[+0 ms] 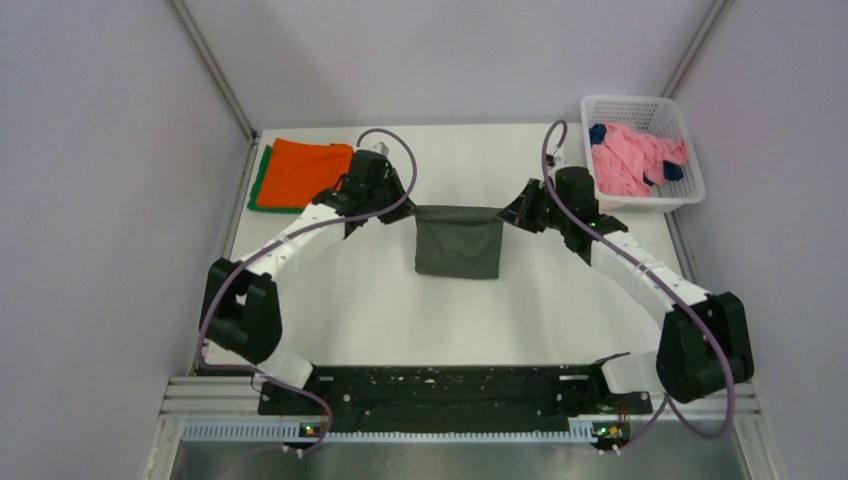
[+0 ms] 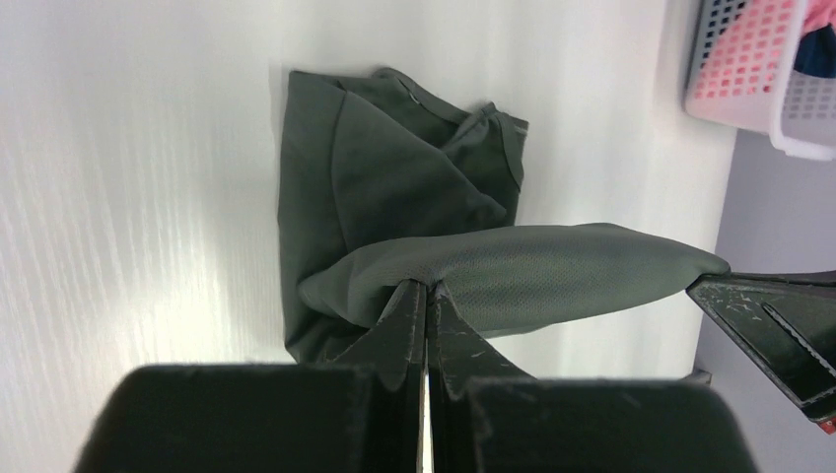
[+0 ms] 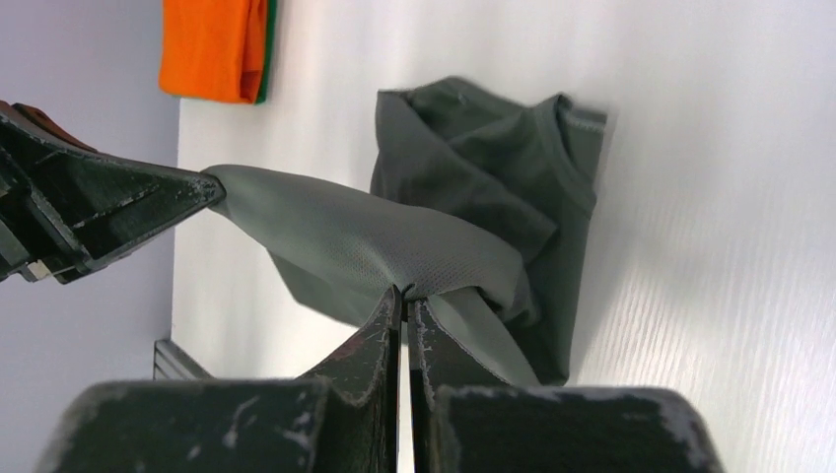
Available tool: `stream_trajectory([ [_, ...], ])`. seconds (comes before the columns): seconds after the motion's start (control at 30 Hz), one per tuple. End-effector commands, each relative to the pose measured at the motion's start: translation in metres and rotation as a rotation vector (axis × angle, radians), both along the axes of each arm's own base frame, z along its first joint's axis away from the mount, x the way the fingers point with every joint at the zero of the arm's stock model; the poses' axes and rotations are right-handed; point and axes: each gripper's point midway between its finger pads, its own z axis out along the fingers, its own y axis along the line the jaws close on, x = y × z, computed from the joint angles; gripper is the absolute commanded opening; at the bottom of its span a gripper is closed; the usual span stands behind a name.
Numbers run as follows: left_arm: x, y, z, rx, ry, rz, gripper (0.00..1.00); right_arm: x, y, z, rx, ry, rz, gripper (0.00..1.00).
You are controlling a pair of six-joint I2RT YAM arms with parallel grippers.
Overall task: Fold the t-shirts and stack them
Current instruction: Fold the long partially folded tshirt into a neat square
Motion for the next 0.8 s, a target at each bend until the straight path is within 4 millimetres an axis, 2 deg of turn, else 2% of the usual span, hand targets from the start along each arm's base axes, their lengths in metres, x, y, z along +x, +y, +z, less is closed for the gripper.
stream_trajectory([
  [0.0,0.034,0.005,-0.002,0.026,-0.014,0.0,0.0,0.044,0.0,0.023,0.016,-0.106,0.005,0.0],
  [0.1,0.05,0.004,-0.014,0.025,0.016,-0.011,0.0,0.063,0.004,0.016,0.025,-0.101,0.019,0.0],
  [0.33,0.074,0.003,-0.053,0.02,0.127,-0.052,0.0,0.099,0.005,-0.034,0.013,-0.016,-0.006,0.0],
  [0.57,0.101,-0.001,-0.081,0.006,0.162,-0.092,0.0,0.127,0.01,-0.068,0.017,0.022,-0.015,0.0],
  [0.6,0.105,0.0,-0.083,0.005,0.167,-0.085,0.07,0.132,0.011,-0.071,0.019,0.023,-0.008,0.03],
  [0.63,0.108,0.001,-0.083,0.0,0.168,-0.085,0.15,0.137,0.012,-0.075,0.018,0.029,-0.003,0.07],
  [0.67,0.11,0.001,-0.08,-0.005,0.165,-0.084,0.27,0.142,0.014,-0.077,0.015,0.03,0.0,0.17],
  [0.73,0.113,0.001,-0.07,-0.013,0.152,-0.08,0.5,0.147,0.015,-0.081,0.008,0.047,0.004,0.51],
  [0.77,0.113,0.001,-0.062,-0.016,0.138,-0.081,0.57,0.147,0.016,-0.078,0.01,0.047,0.009,0.61],
])
